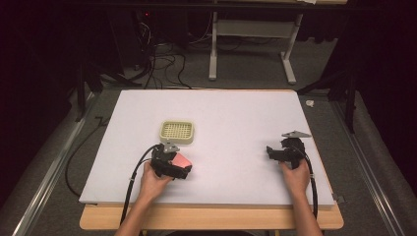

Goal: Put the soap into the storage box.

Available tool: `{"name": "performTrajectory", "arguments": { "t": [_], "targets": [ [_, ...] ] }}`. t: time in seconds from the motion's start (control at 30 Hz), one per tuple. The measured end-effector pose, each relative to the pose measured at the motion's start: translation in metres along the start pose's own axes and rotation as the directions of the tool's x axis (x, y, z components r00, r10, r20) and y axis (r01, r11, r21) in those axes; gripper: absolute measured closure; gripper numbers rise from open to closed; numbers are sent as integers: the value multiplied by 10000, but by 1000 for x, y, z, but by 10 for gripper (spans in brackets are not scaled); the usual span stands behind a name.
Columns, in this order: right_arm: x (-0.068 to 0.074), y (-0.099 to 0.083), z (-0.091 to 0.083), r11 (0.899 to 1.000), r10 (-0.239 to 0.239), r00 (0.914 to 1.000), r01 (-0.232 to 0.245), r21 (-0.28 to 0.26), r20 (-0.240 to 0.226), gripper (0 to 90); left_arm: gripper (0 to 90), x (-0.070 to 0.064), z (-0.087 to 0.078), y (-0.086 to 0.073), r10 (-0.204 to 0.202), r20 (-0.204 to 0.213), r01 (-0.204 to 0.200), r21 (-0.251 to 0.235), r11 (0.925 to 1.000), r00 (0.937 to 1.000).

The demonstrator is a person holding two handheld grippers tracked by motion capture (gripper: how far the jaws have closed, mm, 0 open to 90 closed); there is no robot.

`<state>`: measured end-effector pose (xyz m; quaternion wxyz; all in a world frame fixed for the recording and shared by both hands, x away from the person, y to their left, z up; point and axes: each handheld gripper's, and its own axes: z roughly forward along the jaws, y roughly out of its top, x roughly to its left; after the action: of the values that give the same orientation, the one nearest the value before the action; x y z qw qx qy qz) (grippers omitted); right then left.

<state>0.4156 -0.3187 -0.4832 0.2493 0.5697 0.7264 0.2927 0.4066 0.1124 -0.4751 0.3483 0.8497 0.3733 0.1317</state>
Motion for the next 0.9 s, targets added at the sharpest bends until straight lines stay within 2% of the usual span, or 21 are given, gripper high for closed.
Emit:
{"name": "performTrajectory", "arguments": {
  "t": [0.43,0.77,0.9],
  "targets": [
    [0,0,0,10000,3,10000,-3,16,9,161,54,-5,9,0,394,-158,-388,325,9987,9991],
    [0,0,0,10000,5,10000,-5,17,5,161,79,-5,11,0,293,-20,-292,241,9993,9996],
    [0,0,0,10000,-16,10000,16,0,8,161,128,-4,10,-2,153,-101,-153,-15,9999,9998]
  ]
}}
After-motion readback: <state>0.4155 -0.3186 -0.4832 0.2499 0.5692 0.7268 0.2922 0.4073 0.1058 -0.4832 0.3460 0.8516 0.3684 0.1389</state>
